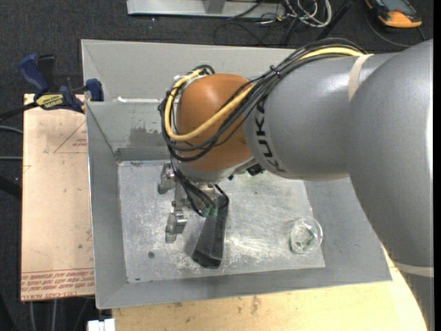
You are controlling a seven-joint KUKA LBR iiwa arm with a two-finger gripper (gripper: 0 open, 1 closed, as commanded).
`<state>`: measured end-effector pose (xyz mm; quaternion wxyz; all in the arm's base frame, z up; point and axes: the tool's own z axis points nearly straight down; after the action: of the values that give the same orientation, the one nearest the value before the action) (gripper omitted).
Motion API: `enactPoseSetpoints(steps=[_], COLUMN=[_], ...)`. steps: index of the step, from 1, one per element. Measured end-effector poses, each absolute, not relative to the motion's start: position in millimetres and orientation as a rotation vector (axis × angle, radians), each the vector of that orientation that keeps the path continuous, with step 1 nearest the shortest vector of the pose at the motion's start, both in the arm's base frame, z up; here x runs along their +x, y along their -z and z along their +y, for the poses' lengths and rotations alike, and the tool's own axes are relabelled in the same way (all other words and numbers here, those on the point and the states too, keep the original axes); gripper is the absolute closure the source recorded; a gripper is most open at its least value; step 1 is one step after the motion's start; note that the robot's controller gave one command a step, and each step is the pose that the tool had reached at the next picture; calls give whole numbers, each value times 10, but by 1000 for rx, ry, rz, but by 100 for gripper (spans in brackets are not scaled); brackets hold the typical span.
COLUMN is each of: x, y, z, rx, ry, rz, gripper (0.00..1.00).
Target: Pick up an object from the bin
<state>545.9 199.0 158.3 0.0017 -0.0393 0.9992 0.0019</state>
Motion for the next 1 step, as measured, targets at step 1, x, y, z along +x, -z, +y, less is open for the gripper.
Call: enactPoseSetpoints(steps=[1], x=[5236], y=[-1469], z=[1657], rx=[-610], ry=[0], rz=[3082], gripper=[0])
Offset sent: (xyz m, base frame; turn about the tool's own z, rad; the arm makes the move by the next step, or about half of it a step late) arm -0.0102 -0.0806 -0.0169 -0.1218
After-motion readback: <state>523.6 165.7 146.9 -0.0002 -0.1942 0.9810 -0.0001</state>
